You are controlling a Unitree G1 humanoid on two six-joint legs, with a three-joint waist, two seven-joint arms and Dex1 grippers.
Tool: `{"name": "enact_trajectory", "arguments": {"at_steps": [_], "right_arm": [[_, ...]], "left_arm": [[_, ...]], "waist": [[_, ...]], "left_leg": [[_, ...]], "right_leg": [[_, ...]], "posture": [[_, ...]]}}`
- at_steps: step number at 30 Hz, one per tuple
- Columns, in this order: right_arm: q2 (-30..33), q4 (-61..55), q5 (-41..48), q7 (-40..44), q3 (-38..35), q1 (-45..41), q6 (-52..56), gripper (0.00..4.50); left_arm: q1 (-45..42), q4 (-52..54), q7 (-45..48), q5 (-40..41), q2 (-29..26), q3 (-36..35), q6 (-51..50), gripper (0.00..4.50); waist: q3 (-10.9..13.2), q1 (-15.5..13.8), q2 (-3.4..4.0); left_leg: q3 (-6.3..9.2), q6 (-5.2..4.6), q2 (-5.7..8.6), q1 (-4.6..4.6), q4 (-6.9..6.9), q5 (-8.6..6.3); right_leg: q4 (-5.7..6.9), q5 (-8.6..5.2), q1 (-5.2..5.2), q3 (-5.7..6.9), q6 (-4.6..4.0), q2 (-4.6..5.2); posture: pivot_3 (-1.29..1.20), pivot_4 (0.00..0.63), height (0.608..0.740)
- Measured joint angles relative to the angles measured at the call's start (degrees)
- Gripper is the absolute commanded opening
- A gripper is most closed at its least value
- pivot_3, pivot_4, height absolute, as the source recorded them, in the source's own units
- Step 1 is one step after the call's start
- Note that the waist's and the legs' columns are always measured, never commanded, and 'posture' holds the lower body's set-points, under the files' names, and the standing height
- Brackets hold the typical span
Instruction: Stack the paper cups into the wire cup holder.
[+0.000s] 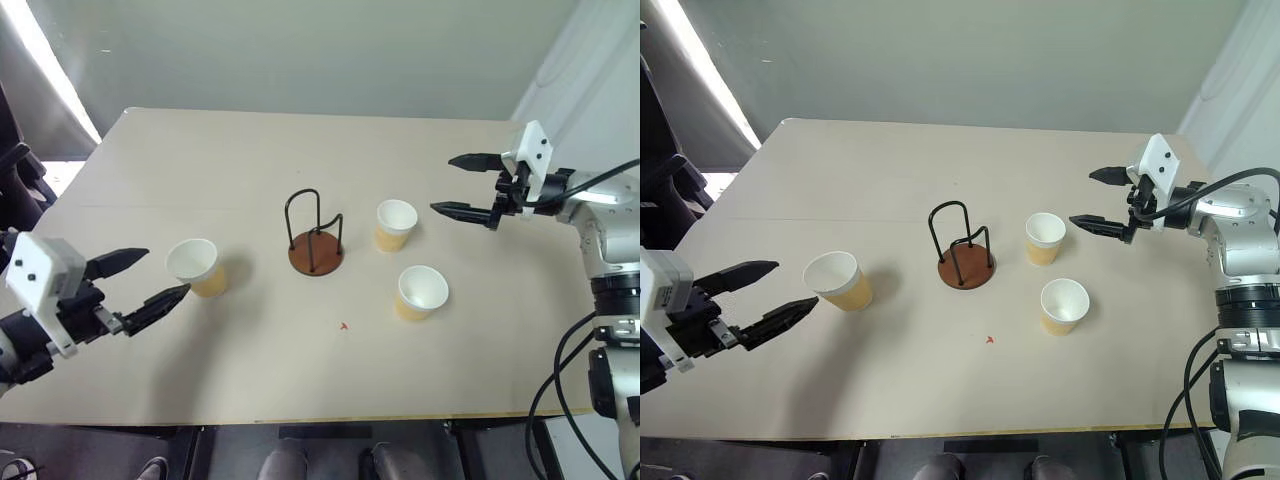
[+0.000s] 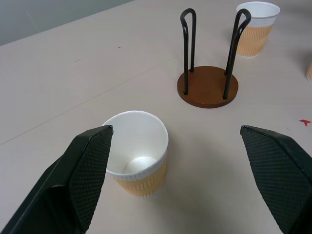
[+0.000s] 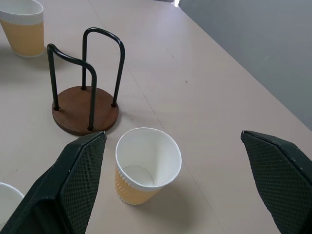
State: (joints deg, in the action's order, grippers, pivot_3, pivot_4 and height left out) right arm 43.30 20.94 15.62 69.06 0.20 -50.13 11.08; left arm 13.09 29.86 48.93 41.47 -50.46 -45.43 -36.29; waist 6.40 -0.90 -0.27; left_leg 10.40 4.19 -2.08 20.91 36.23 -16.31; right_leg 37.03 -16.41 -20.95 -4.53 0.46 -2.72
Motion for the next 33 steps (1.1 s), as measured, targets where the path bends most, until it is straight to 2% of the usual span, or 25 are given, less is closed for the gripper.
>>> {"name": "enact_trajectory", "arguments": {"at_steps": [12, 17, 19, 23, 29, 33], "right_arm": [[0.18, -1.93, 0.83, 0.49, -0.09, 0.20, 1.38, 4.50], [-0.12, -8.43, 5.20, 3.42, -0.78, 0.25, 3.84, 4.50], [-1.79, -11.32, 6.43, 3.72, -0.62, 0.21, 5.00, 4.50], [-7.85, -16.84, 6.36, 2.34, 4.24, -0.16, 7.13, 4.50], [-16.62, -15.33, -5.43, -6.21, 15.12, -2.70, 4.67, 4.50], [-19.45, -12.81, -9.60, -8.30, 18.01, -3.41, 2.51, 4.50]], "left_arm": [[0.14, 0.16, 0.78, 0.56, -0.22, 0.50, 0.00, 4.46], [-0.01, 0.14, 1.85, 0.66, -1.06, 0.51, 0.00, 4.46], [-0.35, 0.17, 1.98, 0.66, -1.25, 0.94, 0.00, 4.46], [-1.63, 1.21, 1.93, 0.63, -1.98, 3.39, 0.00, 4.46], [-1.65, 2.11, 1.96, -0.84, -3.44, 5.66, 0.08, 4.46], [-1.51, 2.96, 1.90, -0.82, -3.44, 5.63, 0.03, 4.46]], "waist": [[0.00, 0.00, 0.00], [0.00, 0.10, -0.01], [-0.01, 0.23, -0.02], [-0.02, 0.60, -0.03], [-0.03, 0.97, -0.05], [-0.05, 0.50, -0.09]], "left_leg": [[-0.04, 0.00, 0.00, -0.01, 0.00, 0.00], [-0.24, 0.01, -0.01, 0.00, 0.01, 0.00], [-0.25, 0.01, -0.01, -0.03, 0.02, 0.01], [-0.17, 0.01, -0.04, -0.14, 0.10, 0.01], [0.04, -0.01, -0.08, -0.14, 0.15, 0.00], [0.07, 0.00, -0.06, 0.13, 0.22, 0.00]], "right_leg": [[0.00, 0.00, -0.01, -0.01, 0.00, -0.01], [0.00, 0.00, -0.02, -0.03, 0.00, -0.05], [-0.01, 0.00, -0.02, -0.04, 0.00, -0.06], [-0.01, 0.00, -0.06, -0.12, 0.00, -0.08], [0.12, 0.02, -0.18, -0.20, 0.02, -0.07], [0.09, 0.02, -0.36, -0.17, 0.02, -0.06]], "posture": [[0.00, 0.150, 0.740], [0.00, 0.150, 0.740], [0.00, 0.150, 0.740], [0.00, 0.150, 0.740], [0.00, 0.150, 0.740], [0.00, 0.150, 0.740]]}}
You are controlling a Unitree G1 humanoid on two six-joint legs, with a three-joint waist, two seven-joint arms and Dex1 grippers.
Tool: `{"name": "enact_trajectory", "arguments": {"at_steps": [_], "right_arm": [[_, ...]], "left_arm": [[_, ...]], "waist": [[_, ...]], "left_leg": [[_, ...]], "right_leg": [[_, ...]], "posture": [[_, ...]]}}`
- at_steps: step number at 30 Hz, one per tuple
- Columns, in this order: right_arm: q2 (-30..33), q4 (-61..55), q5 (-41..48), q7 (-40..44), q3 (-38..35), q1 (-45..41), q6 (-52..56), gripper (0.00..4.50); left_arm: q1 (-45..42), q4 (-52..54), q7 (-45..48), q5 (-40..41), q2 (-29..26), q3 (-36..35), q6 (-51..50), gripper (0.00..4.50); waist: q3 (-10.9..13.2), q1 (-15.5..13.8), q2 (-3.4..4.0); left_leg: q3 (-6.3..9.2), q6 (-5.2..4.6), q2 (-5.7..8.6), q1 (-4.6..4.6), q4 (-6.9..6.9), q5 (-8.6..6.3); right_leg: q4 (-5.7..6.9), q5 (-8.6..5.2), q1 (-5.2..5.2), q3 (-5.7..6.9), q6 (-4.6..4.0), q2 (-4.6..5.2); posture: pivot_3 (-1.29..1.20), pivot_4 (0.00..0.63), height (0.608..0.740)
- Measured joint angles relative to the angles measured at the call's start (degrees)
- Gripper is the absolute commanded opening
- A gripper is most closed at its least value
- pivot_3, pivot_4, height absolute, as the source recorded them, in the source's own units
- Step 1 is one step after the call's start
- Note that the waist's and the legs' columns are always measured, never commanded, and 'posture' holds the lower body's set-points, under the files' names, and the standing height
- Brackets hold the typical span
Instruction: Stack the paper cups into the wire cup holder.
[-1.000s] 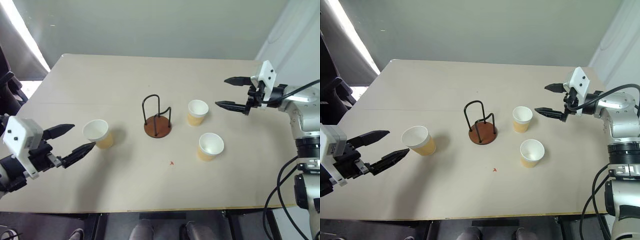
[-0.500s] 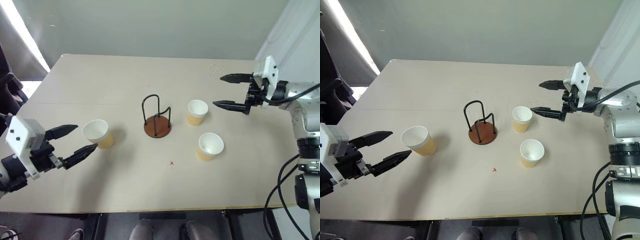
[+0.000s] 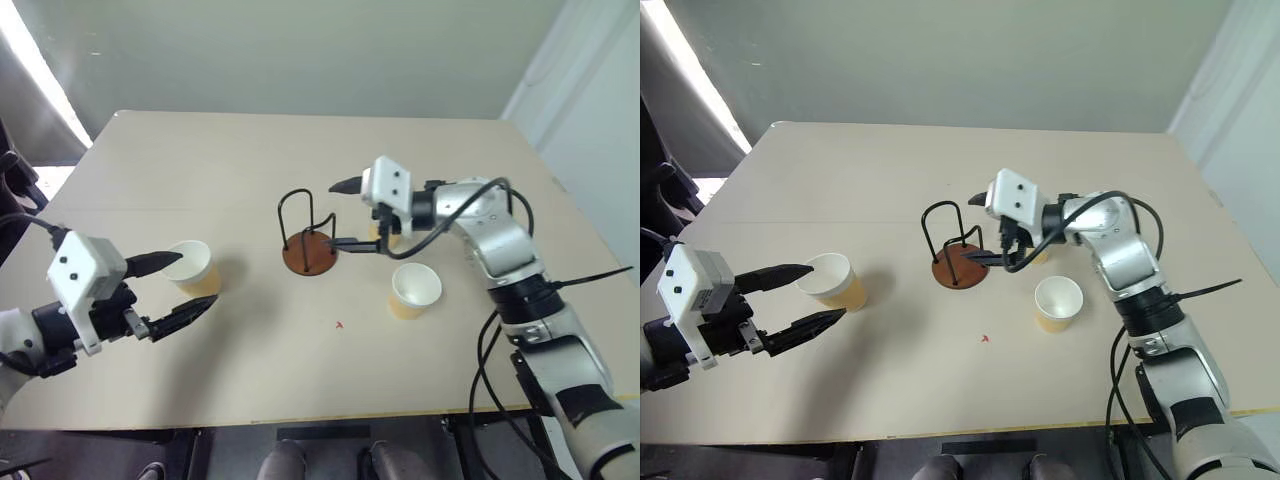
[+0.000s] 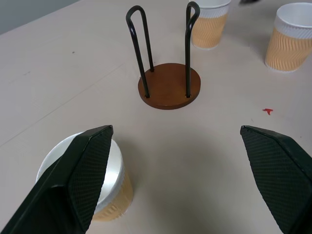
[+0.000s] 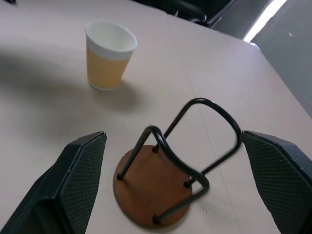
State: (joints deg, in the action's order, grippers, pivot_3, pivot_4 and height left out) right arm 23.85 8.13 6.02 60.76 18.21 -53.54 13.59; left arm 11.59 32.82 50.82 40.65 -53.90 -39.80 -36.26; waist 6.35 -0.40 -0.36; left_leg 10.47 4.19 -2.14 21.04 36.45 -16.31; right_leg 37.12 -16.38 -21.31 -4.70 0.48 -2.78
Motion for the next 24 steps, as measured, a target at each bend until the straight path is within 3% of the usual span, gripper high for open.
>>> {"name": "enact_trajectory", "arguments": {"at_steps": [8, 9, 12, 22, 24], "right_arm": [[-1.70, 9.14, -6.03, -0.43, 2.84, -1.18, -7.53, 4.50], [-1.96, 11.14, -6.83, -0.58, 2.96, -1.50, -8.83, 4.32], [-2.99, 15.87, -8.64, -1.26, 3.02, -3.07, -11.75, 3.58], [-4.47, 18.20, -8.84, 0.93, 2.90, -4.18, -15.53, 0.02], [-4.18, 16.74, -7.39, 2.88, 2.76, -3.94, -15.53, 0.02]], "left_arm": [[1.01, 2.36, -1.15, 0.58, 0.23, -0.61, -0.56, 4.46], [1.10, 2.86, -1.22, 0.93, 0.29, -1.05, -0.67, 4.49], [1.40, 3.76, -1.23, 2.11, 0.66, -2.65, -1.17, 4.50], [2.53, 5.00, -1.51, 2.87, 1.02, -4.11, -1.57, 4.50], [2.53, 4.94, -1.41, 2.83, 1.02, -4.23, -1.56, 4.50]], "waist": [[-0.01, -0.02, -0.02], [-0.01, 0.00, -0.02], [-0.01, 0.01, -0.02], [-0.01, 0.06, -0.02], [-0.01, 0.06, -0.01]], "left_leg": [[-0.01, 0.01, -0.01, 0.01, -0.06, -0.01], [-0.02, 0.01, -0.01, 0.01, -0.06, -0.01], [-0.04, 0.02, -0.02, 0.01, -0.10, 0.00], [-0.07, 0.04, -0.04, 0.04, -0.15, 0.00], [-0.08, 0.05, -0.04, 0.04, -0.15, 0.00]], "right_leg": [[-0.02, 0.01, -0.02, 0.00, -0.02, 0.01], [-0.01, 0.02, -0.02, 0.00, -0.02, 0.01], [0.01, 0.03, -0.07, 0.00, -0.05, 0.01], [0.00, 0.04, -0.08, -0.01, -0.07, 0.00], [0.00, 0.05, -0.08, -0.01, -0.07, 0.00]], "posture": [[0.00, 0.150, 0.740], [0.00, 0.150, 0.740], [0.00, 0.150, 0.740], [0.00, 0.150, 0.740], [0.00, 0.150, 0.740]]}}
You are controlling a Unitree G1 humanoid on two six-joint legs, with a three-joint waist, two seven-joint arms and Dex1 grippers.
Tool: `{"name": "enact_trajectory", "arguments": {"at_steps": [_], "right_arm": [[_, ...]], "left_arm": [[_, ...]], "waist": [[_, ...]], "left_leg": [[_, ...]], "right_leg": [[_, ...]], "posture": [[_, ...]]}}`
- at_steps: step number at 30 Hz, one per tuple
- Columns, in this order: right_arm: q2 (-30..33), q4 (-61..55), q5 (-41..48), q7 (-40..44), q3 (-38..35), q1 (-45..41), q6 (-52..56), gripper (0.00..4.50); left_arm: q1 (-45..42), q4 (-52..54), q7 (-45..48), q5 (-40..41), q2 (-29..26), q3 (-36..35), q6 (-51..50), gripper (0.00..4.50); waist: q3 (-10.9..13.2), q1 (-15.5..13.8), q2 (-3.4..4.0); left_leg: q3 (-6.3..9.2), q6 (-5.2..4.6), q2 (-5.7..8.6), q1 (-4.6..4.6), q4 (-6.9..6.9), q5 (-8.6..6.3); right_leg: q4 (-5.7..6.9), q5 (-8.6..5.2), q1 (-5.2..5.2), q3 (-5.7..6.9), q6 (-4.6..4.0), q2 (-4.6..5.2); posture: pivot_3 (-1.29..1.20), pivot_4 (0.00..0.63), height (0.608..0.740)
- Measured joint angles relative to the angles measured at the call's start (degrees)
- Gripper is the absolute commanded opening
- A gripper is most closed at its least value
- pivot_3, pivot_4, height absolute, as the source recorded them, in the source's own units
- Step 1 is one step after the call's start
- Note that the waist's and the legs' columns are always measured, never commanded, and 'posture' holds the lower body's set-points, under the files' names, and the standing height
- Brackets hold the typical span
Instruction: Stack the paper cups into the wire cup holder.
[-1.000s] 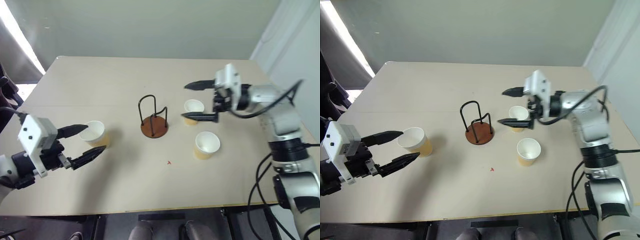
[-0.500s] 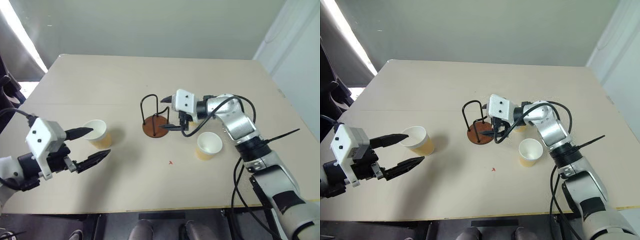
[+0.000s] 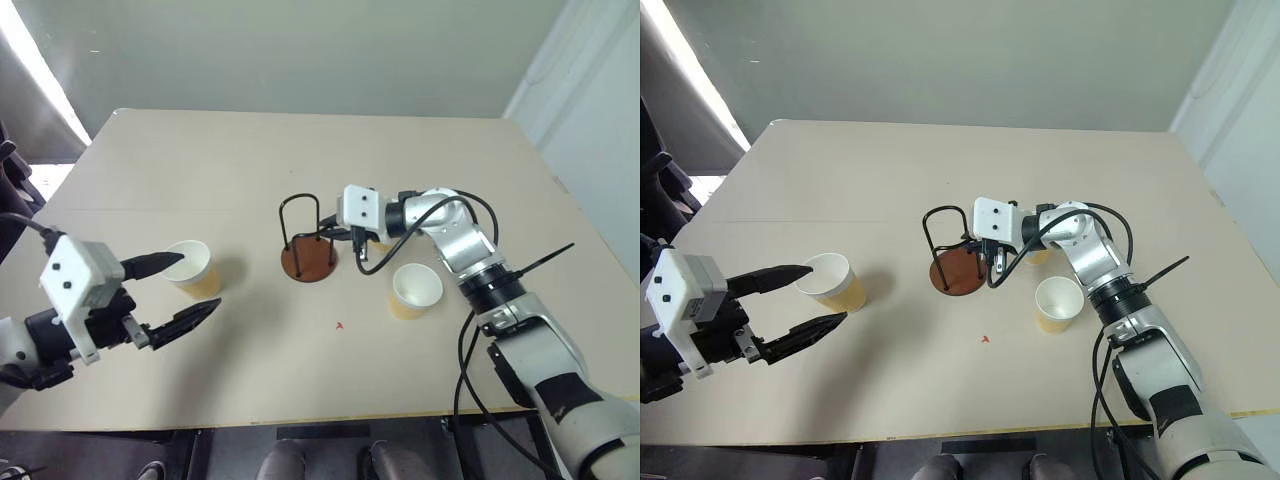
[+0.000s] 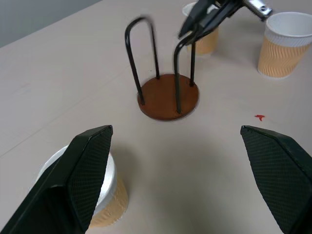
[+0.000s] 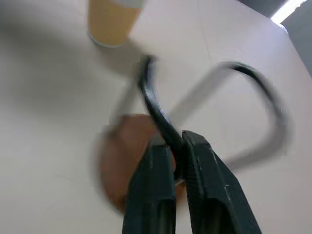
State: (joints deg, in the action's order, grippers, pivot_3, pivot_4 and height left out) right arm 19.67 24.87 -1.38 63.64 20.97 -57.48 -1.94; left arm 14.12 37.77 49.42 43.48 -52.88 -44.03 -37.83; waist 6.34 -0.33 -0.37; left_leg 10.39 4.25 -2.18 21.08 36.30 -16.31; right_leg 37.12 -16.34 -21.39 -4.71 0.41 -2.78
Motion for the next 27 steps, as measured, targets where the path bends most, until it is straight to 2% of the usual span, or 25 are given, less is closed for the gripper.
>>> {"name": "enact_trajectory", "arguments": {"at_steps": [6, 13, 21, 27], "right_arm": [[4.21, -9.72, 6.40, 7.77, -2.03, 1.50, 1.73, 0.02], [10.61, -24.61, 15.02, 15.85, -2.42, 8.62, 11.56, 0.02], [14.58, -30.00, 16.25, 20.39, -1.65, 10.22, 14.84, 0.02], [17.09, -31.99, 16.79, 24.38, 0.00, 13.49, 15.54, 0.02]], "left_arm": [[-0.60, -0.80, 0.29, -0.22, -0.07, 0.22, 0.03, 4.50], [-2.38, -2.08, 0.60, -0.28, -0.34, 2.96, 0.13, 4.50], [-2.98, -2.03, 3.17, 0.17, -1.38, 4.32, 0.15, 4.50], [1.44, 0.41, 8.98, 0.29, -3.27, 5.39, 0.12, 4.50]], "waist": [[0.00, -0.16, -0.01], [-0.01, -0.24, -0.02], [-0.01, -0.14, -0.03], [0.00, -0.15, -0.06]], "left_leg": [[-0.14, 0.04, 0.01, 0.06, 0.02, 0.01], [-0.51, 0.11, 0.02, 0.02, 0.04, 0.04], [-0.61, 0.11, 0.02, -0.07, 0.09, 0.04], [-0.83, 0.11, 0.11, -0.04, 0.14, 0.04]], "right_leg": [[0.00, 0.00, 0.05, 0.02, 0.00, 0.00], [-0.01, 0.00, 0.11, 0.03, 0.00, -0.02], [-0.01, 0.00, 0.11, -0.03, 0.00, -0.05], [0.00, 0.03, 0.18, -0.10, 0.05, -0.16]], "posture": [[0.00, 0.150, 0.740], [0.00, 0.150, 0.740], [0.00, 0.150, 0.740], [0.00, 0.150, 0.740]]}}
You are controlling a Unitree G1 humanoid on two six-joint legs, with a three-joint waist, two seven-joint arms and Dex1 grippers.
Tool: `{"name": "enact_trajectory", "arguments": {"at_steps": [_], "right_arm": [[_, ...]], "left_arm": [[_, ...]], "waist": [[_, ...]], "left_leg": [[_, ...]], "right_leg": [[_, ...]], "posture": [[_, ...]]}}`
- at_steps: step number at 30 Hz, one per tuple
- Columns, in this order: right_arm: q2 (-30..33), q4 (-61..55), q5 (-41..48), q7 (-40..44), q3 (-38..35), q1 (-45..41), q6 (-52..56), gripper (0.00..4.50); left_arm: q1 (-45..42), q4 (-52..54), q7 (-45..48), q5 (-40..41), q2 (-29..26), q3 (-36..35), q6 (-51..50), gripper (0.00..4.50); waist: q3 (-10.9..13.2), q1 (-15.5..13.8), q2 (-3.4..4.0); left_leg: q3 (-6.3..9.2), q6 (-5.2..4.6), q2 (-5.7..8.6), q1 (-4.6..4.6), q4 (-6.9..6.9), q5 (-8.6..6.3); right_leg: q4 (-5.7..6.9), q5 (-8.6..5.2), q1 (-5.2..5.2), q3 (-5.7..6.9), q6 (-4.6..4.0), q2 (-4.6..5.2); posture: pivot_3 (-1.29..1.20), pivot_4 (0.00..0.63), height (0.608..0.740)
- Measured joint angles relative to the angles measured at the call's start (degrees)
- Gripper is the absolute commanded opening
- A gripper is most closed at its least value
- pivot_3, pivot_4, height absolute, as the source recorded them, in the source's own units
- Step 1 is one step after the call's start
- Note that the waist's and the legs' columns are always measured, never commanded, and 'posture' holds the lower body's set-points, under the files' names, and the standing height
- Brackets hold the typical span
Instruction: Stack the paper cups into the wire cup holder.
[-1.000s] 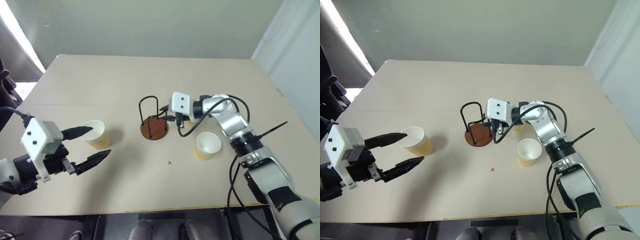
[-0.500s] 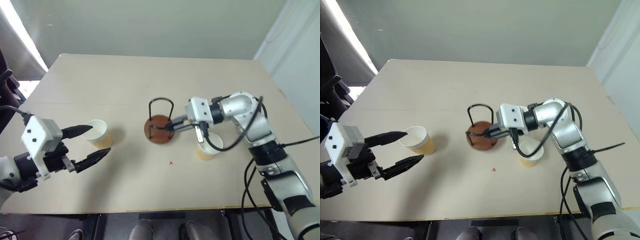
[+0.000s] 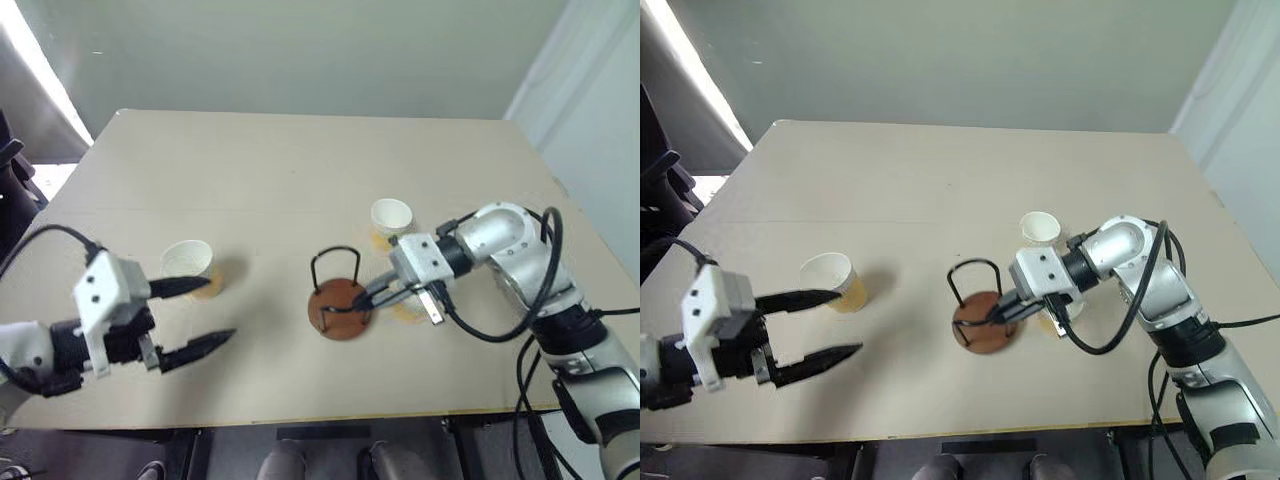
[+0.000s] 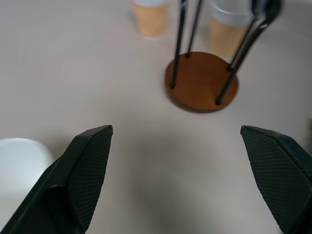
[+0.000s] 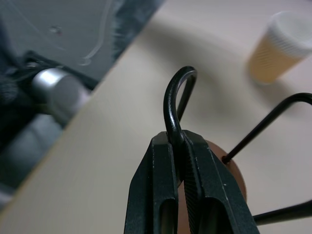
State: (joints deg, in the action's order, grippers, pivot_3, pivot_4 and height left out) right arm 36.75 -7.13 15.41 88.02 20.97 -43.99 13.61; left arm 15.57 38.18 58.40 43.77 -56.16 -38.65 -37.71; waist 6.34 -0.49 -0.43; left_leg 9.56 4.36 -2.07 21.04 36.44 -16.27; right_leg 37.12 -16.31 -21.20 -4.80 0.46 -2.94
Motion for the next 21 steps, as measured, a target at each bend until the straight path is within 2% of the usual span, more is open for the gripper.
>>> {"name": "enact_trajectory", "arguments": {"at_steps": [6, 21], "right_arm": [[0.18, 0.05, 0.29, 1.62, 0.22, 0.06, 1.28, 0.02], [1.75, 0.01, 1.38, 3.18, 0.21, 0.96, 5.05, 0.02]], "left_arm": [[0.74, 2.20, 2.84, -0.34, -1.43, 1.17, 0.36, 4.50], [1.60, 2.52, 2.78, -1.89, -1.42, 3.33, 1.21, 4.50]], "waist": [[0.00, 0.02, 0.00], [0.00, 0.04, -0.01]], "left_leg": [[-0.18, -0.01, -0.07, -0.10, 0.07, 0.00], [-0.27, -0.03, -0.17, -0.11, 0.16, -0.02]], "right_leg": [[0.03, 0.00, 0.00, -0.14, 0.01, -0.05], [0.06, 0.01, 0.00, -0.18, 0.02, -0.12]], "posture": [[0.00, 0.150, 0.740], [0.00, 0.150, 0.740]]}}
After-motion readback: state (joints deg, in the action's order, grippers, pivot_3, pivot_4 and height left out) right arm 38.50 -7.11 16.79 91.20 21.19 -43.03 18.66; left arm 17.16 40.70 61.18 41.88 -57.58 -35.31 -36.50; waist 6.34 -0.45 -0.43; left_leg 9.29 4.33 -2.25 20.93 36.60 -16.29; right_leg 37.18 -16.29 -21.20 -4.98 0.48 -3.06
